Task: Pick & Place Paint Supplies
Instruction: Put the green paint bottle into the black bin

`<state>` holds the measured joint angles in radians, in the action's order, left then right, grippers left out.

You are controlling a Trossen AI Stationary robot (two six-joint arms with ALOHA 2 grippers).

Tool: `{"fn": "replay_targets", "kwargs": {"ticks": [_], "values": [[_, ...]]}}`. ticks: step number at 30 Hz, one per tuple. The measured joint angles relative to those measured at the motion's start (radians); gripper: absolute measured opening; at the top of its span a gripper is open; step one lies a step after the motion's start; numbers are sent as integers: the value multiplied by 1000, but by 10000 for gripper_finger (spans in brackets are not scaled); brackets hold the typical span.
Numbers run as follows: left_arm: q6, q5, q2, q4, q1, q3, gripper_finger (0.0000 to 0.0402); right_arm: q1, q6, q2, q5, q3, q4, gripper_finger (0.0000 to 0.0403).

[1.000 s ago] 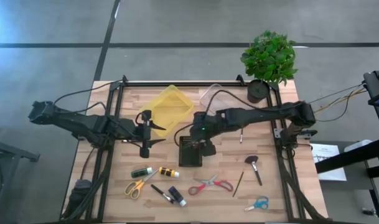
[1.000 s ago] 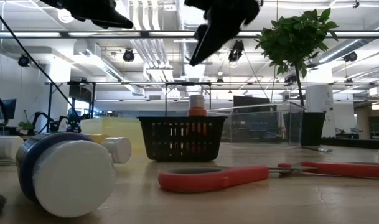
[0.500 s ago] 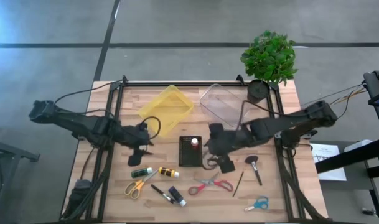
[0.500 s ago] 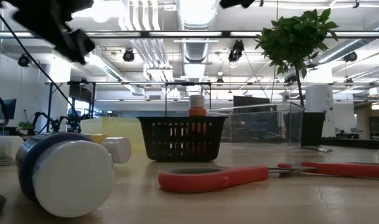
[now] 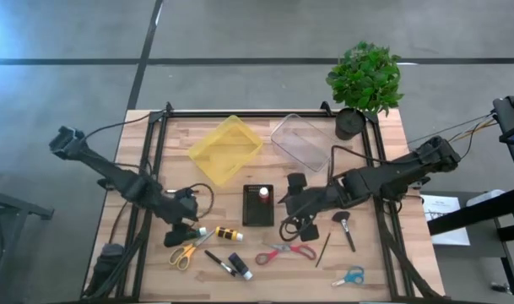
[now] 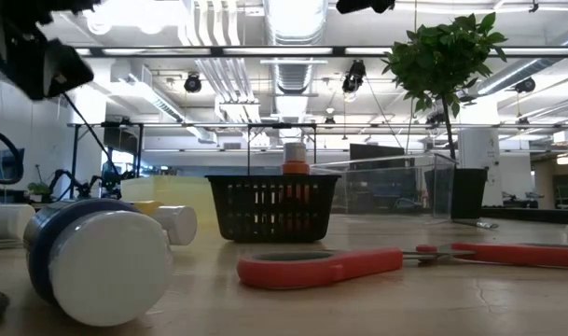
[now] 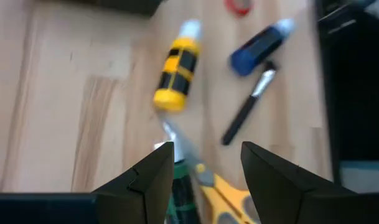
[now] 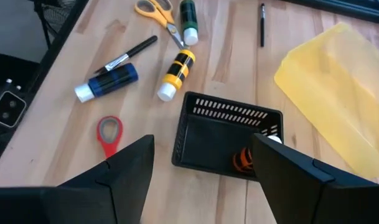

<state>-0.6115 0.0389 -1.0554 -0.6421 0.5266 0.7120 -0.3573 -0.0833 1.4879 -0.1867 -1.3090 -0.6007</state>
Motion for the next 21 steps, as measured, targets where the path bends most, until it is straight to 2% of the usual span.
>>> {"fn": "replay_targets", "kwargs": {"ticks": [6,10,21], "values": [[-7,5,-248,20,0,7,197,-21,-23,-1,1,-2,8,263],[1,3,-372,42,1,38,197,-33,-30,-1,0,-2,11,263],[-26,14,-500,42,1,68,197,-58,-47,0,-2,0,14,263]]}}
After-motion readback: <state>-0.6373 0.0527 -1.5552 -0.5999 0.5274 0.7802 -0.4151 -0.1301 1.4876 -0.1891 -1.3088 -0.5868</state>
